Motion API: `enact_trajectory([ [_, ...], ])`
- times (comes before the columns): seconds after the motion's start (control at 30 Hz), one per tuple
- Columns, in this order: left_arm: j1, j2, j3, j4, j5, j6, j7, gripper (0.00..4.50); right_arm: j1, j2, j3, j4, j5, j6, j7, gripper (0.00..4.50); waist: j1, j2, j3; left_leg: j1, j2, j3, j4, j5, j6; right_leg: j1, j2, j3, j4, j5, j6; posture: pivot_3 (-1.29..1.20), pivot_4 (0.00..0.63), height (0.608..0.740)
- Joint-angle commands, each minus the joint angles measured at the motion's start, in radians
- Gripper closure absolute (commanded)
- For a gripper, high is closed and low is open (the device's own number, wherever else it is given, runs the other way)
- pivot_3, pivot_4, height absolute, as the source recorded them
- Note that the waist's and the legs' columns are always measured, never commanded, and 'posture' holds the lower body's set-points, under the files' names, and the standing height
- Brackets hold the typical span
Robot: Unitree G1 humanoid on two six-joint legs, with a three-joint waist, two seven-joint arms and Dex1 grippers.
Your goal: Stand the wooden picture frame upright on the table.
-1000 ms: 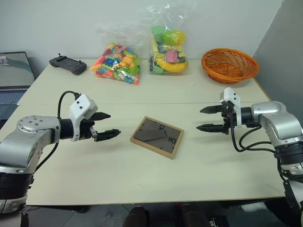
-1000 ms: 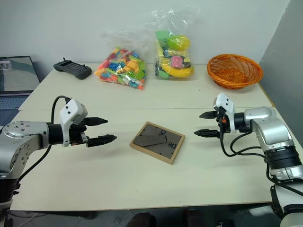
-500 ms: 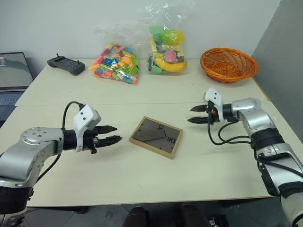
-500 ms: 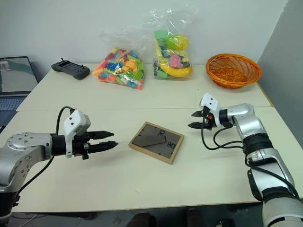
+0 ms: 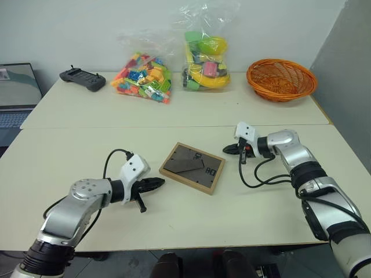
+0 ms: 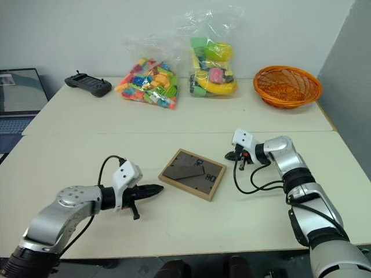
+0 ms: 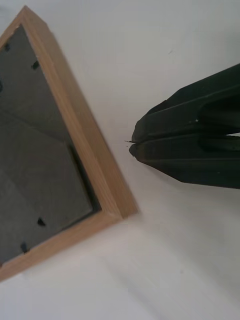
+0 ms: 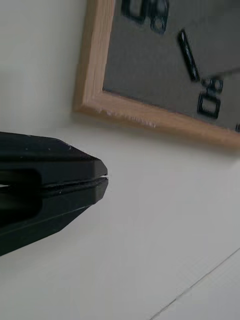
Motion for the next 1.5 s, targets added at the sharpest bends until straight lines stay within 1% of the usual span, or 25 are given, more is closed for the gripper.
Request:
enact_trajectory([
  [0.03, -0.078, -0.028, -0.031, 0.110, 0.075, -0.093, 0.013, 4.50, 0.069, -0.014, 0.018, -0.201, 0.028, 0.081, 0.064, 4.44, 0.002, 0.000, 0.000, 0.000, 0.000, 0.000, 0.000, 0.000, 0.000, 0.000, 0.000, 0.000, 0.000, 0.000, 0.000, 0.00, 0.150, 0.740],
  [0.23, -0.218, -0.074, -0.046, 0.286, 0.131, -0.183, -0.003, 4.50, 0.163, -0.034, 0.027, -0.416, 0.046, 0.202, 0.086, 4.44, 0.002, 0.000, 0.000, 0.000, 0.000, -0.001, 0.001, 0.000, 0.000, 0.000, 0.000, -0.001, 0.002, 0.000, 0.000, 0.00, 0.150, 0.740],
  [0.43, -0.277, -0.091, -0.065, 0.365, 0.161, -0.238, -0.043, 4.50, 0.241, -0.050, 0.033, -0.601, 0.105, 0.314, 0.119, 4.44, 0.002, 0.000, 0.000, 0.000, 0.000, -0.001, 0.001, 0.000, 0.000, 0.000, 0.000, -0.001, 0.000, 0.000, 0.000, 0.00, 0.150, 0.740],
  [0.63, -0.319, -0.143, -0.070, 0.425, 0.195, -0.287, -0.029, 4.50, 0.286, -0.039, 0.024, -0.690, 0.158, 0.388, 0.097, 4.44, 0.003, 0.000, 0.000, 0.000, -0.001, -0.001, 0.001, 0.000, 0.000, 0.000, 0.000, -0.001, 0.001, 0.000, 0.000, 0.00, 0.150, 0.740],
  [0.77, -0.335, -0.162, -0.067, 0.439, 0.205, -0.287, -0.040, 4.50, 0.292, -0.050, 0.031, -0.688, 0.155, 0.383, 0.086, 4.44, 0.003, 0.000, 0.000, 0.000, -0.001, -0.001, 0.002, 0.000, 0.000, 0.000, 0.000, -0.001, 0.001, 0.000, 0.000, 0.00, 0.150, 0.740],
  [0.87, -0.330, -0.152, -0.061, 0.434, 0.206, -0.285, -0.054, 4.50, 0.286, -0.056, 0.028, -0.660, 0.148, 0.365, 0.076, 4.44, 0.002, 0.000, 0.000, 0.000, -0.001, -0.002, 0.002, 0.000, 0.000, 0.000, 0.000, -0.001, 0.001, 0.000, 0.000, 0.00, 0.150, 0.740],
  [0.97, -0.306, -0.102, -0.028, 0.435, 0.204, -0.284, -0.068, 4.50, 0.251, -0.063, 0.005, -0.587, 0.125, 0.326, 0.034, 4.44, 0.002, 0.000, 0.000, 0.000, -0.001, -0.001, 0.002, 0.000, 0.000, 0.000, 0.000, -0.001, 0.001, 0.000, 0.000, 0.00, 0.150, 0.740],
  [1.07, -0.258, -0.030, 0.026, 0.400, 0.155, -0.236, -0.116, 4.50, 0.206, -0.073, -0.023, -0.505, 0.099, 0.295, -0.031, 4.44, -0.002, 0.000, 0.000, 0.000, -0.001, -0.001, 0.001, 0.000, 0.000, -0.001, 0.000, -0.001, 0.001, 0.000, 0.000, 0.00, 0.150, 0.740],
  [1.13, -0.230, 0.010, 0.071, 0.364, 0.094, -0.154, -0.161, 4.50, 0.188, -0.081, -0.042, -0.477, 0.101, 0.289, -0.051, 4.44, -0.008, 0.000, 0.000, 0.000, 0.000, -0.001, 0.001, 0.000, 0.000, -0.001, 0.000, -0.001, 0.001, 0.000, 0.000, 0.00, 0.150, 0.740],
  [1.2, -0.220, 0.051, 0.121, 0.311, -0.027, 0.027, -0.233, 4.12, 0.195, -0.096, -0.056, -0.490, 0.117, 0.268, -0.045, 4.50, -0.010, 0.000, 0.000, 0.000, 0.000, -0.002, 0.001, 0.000, 0.000, -0.001, 0.001, -0.001, 0.001, 0.000, 0.000, 0.00, 0.150, 0.740],
  [1.23, -0.224, 0.070, 0.138, 0.288, -0.098, 0.134, -0.273, 4.00, 0.207, -0.103, -0.059, -0.509, 0.125, 0.249, -0.034, 4.50, -0.009, 0.000, 0.000, -0.001, 0.000, -0.002, 0.001, 0.000, 0.000, -0.001, 0.001, -0.001, 0.000, 0.000, 0.000, 0.00, 0.150, 0.740],
  [1.27, -0.238, 0.083, 0.151, 0.279, -0.162, 0.251, -0.300, 3.78, 0.221, -0.114, -0.053, -0.526, 0.121, 0.216, -0.020, 4.50, -0.008, 0.000, 0.000, -0.001, 0.000, -0.002, 0.001, 0.000, 0.000, -0.001, 0.000, -0.002, 0.000, 0.000, 0.000, 0.00, 0.150, 0.740],
  [1.3, -0.248, 0.090, 0.158, 0.274, -0.200, 0.325, -0.311, 3.54, 0.229, -0.120, -0.049, -0.535, 0.117, 0.192, -0.010, 4.50, -0.006, 0.000, 0.000, -0.002, 0.000, -0.002, 0.001, 0.000, 0.000, -0.001, 0.000, -0.002, 0.000, 0.000, 0.000, 0.00, 0.150, 0.740],
  [1.37, -0.300, 0.090, 0.173, 0.304, -0.288, 0.500, -0.326, 3.25, 0.247, -0.141, -0.015, -0.533, 0.072, 0.085, 0.000, 4.50, -0.002, 0.000, 0.000, -0.002, -0.001, -0.002, 0.001, 0.000, 0.000, -0.001, 0.000, -0.002, 0.000, 0.000, 0.000, 0.00, 0.150, 0.740],
  [1.4, -0.322, 0.090, 0.176, 0.319, -0.325, 0.574, -0.333, 3.02, 0.248, -0.140, -0.006, -0.523, 0.058, 0.057, -0.008, 4.50, -0.001, 0.000, 0.000, -0.001, -0.001, -0.002, 0.002, 0.000, 0.000, 0.000, 0.000, -0.002, 0.000, 0.000, 0.000, 0.00, 0.150, 0.740],
  [1.5, -0.364, 0.093, 0.174, 0.347, -0.405, 0.758, -0.343, 2.43, 0.232, -0.119, 0.004, -0.484, 0.037, 0.040, -0.045, 4.50, -0.006, 0.000, 0.000, -0.001, -0.001, -0.002, 0.002, 0.000, 0.000, 0.000, 0.001, -0.002, 0.001, 0.000, 0.001, 0.00, 0.150, 0.740],
])
